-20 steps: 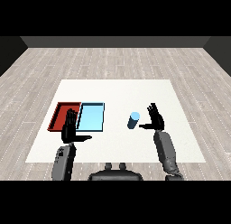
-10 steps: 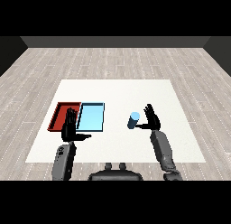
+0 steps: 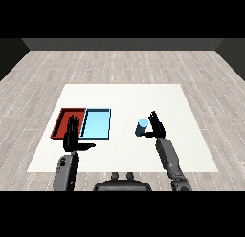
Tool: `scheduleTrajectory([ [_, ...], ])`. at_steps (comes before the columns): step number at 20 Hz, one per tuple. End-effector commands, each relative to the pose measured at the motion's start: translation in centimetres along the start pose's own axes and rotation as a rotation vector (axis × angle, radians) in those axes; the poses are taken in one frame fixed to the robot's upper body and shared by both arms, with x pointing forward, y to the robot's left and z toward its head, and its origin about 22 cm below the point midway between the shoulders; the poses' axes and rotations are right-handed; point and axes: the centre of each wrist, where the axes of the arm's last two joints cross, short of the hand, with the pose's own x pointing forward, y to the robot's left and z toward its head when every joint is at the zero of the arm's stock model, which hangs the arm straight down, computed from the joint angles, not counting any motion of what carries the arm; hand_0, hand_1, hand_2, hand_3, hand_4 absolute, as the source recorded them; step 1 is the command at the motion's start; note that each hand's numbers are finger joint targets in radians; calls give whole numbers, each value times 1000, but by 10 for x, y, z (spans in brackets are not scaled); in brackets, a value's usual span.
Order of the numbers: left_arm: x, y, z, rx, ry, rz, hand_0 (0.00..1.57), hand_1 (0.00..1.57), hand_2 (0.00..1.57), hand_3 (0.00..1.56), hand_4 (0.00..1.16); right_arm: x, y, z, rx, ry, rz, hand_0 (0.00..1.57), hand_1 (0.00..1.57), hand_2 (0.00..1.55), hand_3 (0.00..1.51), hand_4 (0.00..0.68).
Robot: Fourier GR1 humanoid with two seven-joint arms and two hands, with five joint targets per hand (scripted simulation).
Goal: Pick the blue can and put it in the blue box
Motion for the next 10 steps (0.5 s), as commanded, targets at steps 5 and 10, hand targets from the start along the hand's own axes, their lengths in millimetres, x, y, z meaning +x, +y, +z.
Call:
scheduleTrajectory([
  [5,-7,-8,4,-3,1,5,0,0,0,0,0,13,5,-18,21,16,-17,0,0,0,0,0],
  [10,6,3,11,-1,12,5,0,0,0,0,0,-11,29,-5,12,24,0,0,0,0,0,0],
])
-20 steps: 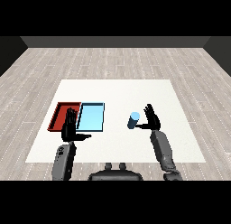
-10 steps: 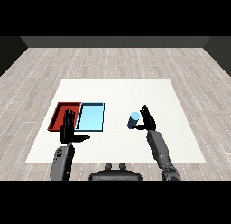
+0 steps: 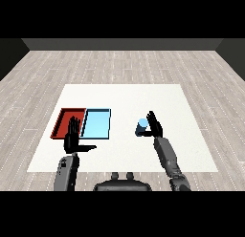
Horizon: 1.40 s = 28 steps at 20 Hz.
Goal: Pick the blue can and put it in the blue box
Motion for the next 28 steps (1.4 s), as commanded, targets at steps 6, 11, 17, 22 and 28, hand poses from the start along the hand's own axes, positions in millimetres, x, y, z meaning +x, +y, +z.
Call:
scheduleTrajectory([
  [6,21,3,-2,-6,3,3,0,0,0,0,0,-10,1,-8,11,4,-9,0,0,0,0,0],
  [11,14,8,5,3,-24,-4,0,0,0,0,0,-13,21,-9,26,11,13,0,0,0,0,0],
  [17,14,11,-4,-2,-6,-13,0,0,0,0,0,-8,19,-28,52,14,-6,0,0,0,0,0],
  [22,10,8,-8,6,0,10,0,0,0,0,0,-6,39,-35,34,53,9,0,0,0,0,0],
  [28,18,9,8,18,-20,11,0,0,0,0,0,-12,32,-36,-42,65,108,1530,1530,1486,1452,582],
])
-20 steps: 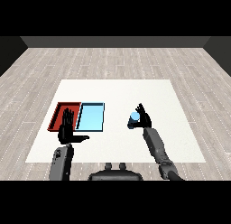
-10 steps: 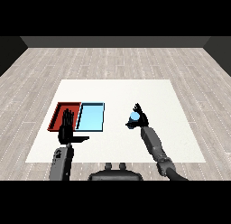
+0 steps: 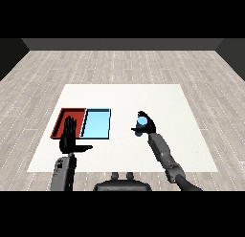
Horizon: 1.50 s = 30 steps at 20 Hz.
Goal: Pick the blue can and put it in the blue box
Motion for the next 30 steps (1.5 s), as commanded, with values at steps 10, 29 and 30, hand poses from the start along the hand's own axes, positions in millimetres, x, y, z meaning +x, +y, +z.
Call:
scheduleTrajectory([
  [10,8,-15,-23,-21,-11,-4,0,0,0,0,0,26,1,-13,-24,15,132,1552,1552,1481,1428,672],
  [29,-35,-67,-14,-155,167,57,0,0,0,0,0,100,47,-27,91,-261,140,1432,1432,1451,1424,661],
  [30,-35,-68,-15,-154,167,57,0,0,0,0,0,98,51,0,109,-264,130,1429,1429,1451,1423,660],
])
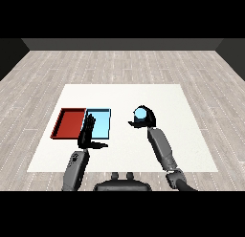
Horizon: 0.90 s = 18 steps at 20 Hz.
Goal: Pick the blue can and put it in the blue box
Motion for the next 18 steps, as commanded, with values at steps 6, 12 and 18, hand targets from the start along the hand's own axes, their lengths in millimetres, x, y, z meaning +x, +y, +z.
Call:
scheduleTrajectory([
  [6,14,-5,-12,-41,65,-13,0,0,0,0,0,12,34,11,19,-44,-7,1432,1432,1448,1419,659],
  [12,10,-33,-36,-84,51,-26,0,0,0,0,0,26,48,-5,27,-50,-1,1435,1435,1433,1406,661],
  [18,-29,-74,-28,-103,92,-18,0,0,0,0,0,22,56,22,51,-79,-22,1423,1423,1447,1414,661],
])
